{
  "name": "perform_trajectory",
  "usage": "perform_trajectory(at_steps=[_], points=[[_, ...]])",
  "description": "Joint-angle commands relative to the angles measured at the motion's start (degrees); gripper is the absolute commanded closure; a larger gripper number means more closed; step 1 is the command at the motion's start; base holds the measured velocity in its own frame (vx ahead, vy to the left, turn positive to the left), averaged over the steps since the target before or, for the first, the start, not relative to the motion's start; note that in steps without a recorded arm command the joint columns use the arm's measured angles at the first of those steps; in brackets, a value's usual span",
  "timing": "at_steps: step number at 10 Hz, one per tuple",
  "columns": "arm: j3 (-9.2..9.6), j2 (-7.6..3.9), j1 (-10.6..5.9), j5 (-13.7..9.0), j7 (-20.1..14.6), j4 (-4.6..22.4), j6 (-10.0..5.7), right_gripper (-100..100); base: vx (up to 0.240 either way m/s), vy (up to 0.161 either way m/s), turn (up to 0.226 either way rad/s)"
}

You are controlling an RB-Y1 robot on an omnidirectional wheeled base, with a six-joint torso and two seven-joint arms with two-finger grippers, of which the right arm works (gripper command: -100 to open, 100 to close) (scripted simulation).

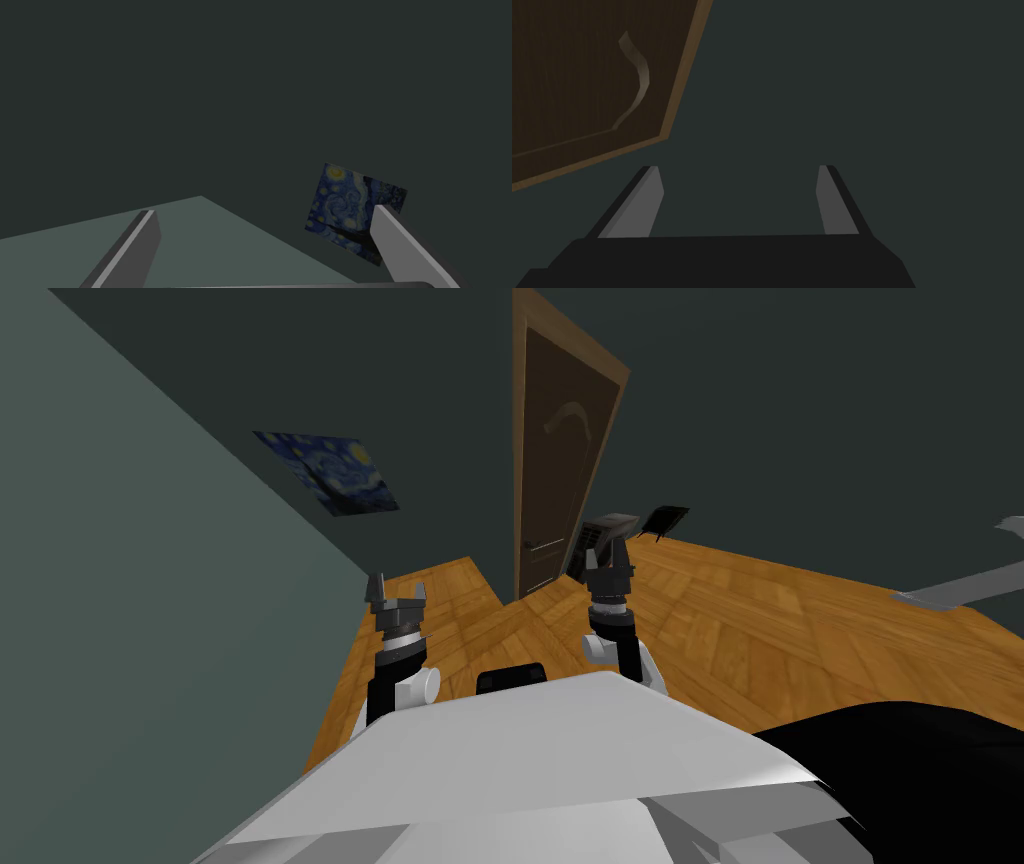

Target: Pull the door open

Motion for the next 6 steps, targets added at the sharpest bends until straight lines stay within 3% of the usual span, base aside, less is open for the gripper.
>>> perform_trajectory(at_steps=[1, 6], points=[[-0.05, -0.62, -0.51, -0.19, -0.21, 1.98, -0.28, -100, -0.036, 0.049, 0.090], [-0.17, -2.04, -1.74, -0.63, -0.73, 6.71, -0.95, -100, 0.084, -0.051, 0.065]])
